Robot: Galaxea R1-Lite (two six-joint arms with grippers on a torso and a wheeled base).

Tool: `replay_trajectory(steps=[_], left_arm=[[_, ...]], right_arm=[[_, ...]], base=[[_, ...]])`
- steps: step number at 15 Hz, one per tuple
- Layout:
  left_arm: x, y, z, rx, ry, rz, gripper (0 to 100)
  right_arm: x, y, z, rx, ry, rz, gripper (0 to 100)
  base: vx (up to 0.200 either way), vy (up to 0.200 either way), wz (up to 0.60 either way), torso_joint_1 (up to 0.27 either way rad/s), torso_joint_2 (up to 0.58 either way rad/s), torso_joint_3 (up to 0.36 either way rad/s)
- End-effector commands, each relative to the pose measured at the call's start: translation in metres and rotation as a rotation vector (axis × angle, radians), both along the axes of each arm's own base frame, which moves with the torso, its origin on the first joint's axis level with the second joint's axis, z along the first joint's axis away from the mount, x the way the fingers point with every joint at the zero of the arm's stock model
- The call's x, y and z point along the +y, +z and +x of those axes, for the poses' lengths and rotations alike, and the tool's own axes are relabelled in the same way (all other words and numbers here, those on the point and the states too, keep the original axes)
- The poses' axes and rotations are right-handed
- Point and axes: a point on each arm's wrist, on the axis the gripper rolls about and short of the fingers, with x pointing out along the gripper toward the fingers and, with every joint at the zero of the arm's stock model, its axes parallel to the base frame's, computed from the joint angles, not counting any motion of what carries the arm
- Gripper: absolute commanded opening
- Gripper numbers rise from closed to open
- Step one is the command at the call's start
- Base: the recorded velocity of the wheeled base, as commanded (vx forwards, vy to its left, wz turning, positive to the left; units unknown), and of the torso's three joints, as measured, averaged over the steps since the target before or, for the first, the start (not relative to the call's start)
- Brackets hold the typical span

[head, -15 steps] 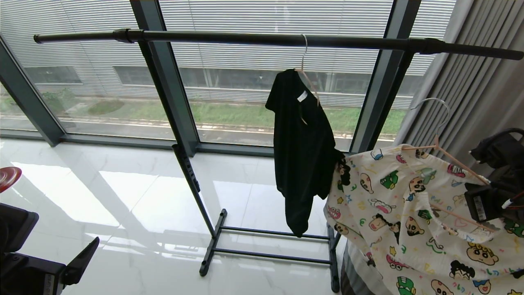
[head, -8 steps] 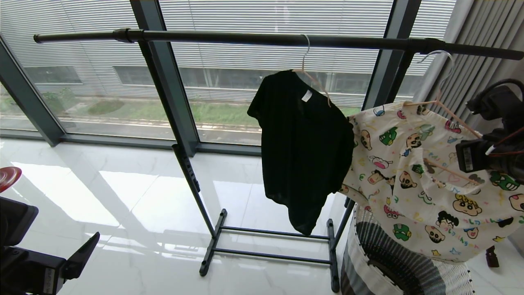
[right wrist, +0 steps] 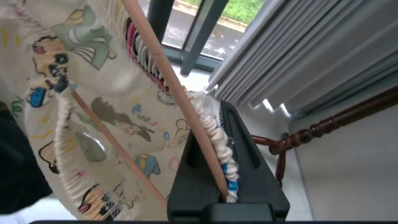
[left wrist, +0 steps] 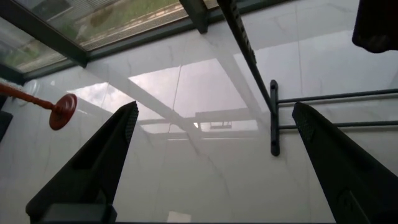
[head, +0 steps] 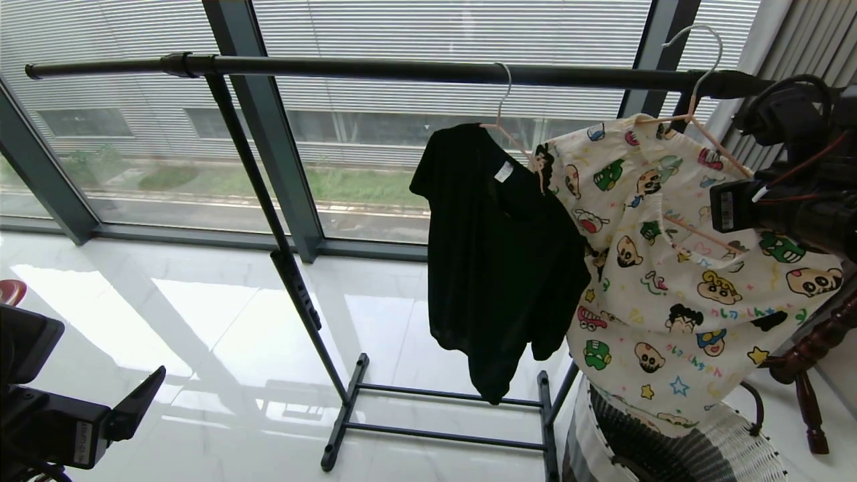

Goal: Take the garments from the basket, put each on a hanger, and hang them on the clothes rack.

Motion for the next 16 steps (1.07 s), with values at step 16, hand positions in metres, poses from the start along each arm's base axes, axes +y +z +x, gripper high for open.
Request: replay_trajectory(steps=[16], left_arm=[[0.0,-0.001,0.0,0.004,-0.002,-0.001,100]], right_arm=[[0.025,-0.021,0.027,0.059,0.012,0.005,0]], base=[[0.025,0.0,0.0,0.0,0.0,0.001]])
